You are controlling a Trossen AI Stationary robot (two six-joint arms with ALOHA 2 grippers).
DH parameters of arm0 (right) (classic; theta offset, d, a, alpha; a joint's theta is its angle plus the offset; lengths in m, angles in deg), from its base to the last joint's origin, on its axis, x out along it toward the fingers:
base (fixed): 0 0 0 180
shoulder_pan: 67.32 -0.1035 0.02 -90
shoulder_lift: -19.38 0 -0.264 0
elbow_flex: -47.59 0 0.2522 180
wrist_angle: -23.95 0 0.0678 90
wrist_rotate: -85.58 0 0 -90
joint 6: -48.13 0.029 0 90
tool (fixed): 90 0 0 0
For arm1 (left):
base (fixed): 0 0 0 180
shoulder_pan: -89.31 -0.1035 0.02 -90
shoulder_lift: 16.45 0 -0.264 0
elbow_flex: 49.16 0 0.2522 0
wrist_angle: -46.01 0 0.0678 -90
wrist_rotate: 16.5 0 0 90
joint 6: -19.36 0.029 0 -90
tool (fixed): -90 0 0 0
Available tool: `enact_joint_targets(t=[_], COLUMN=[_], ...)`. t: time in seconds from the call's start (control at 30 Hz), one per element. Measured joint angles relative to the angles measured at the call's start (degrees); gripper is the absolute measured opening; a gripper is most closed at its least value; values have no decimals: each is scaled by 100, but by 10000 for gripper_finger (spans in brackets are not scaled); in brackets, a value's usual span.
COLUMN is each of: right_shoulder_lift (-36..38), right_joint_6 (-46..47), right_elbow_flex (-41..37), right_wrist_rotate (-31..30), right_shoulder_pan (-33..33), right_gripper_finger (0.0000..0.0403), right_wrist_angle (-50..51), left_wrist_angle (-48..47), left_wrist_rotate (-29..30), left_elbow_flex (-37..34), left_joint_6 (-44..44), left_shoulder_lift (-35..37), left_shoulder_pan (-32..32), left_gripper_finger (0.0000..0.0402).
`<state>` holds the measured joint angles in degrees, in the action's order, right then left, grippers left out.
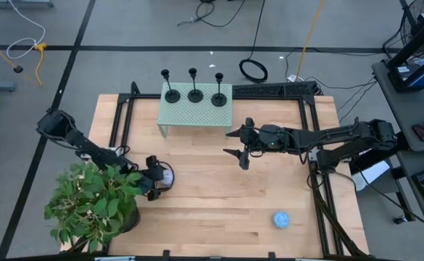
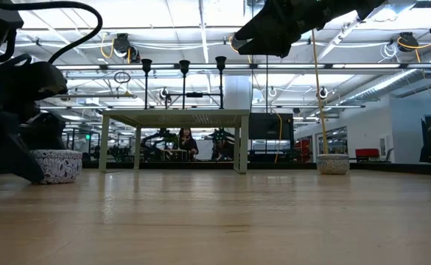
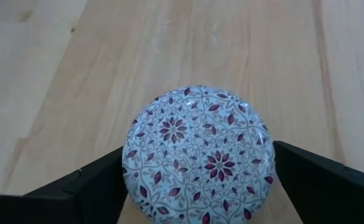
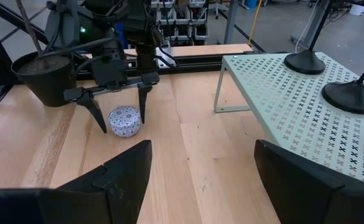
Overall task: Pick & Place candle stick holders
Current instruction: Put the red patterned scented candle on the shelf
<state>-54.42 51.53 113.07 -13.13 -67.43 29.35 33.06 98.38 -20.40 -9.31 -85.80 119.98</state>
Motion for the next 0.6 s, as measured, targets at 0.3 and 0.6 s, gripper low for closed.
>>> enact_joint_targets(t=[0.3,0.6], right_shoulder_lift=[0,0], right_joint_6=[0,0], right_elbow_flex=[0,0], right_wrist_rotate=[0,0], right_shoulder_pan=[-1,0], right_gripper_finger=[279,279], right_wrist_angle=[0,0], left_wrist_angle=[103,709], left_wrist_rotate=[-46,-40], left_elbow_flex=[0,0], left_joint_6=[-12,171], left_shoulder_lift=[-10,12], left_shoulder_pan=[-28,-359], left_gripper_finger=[303,328])
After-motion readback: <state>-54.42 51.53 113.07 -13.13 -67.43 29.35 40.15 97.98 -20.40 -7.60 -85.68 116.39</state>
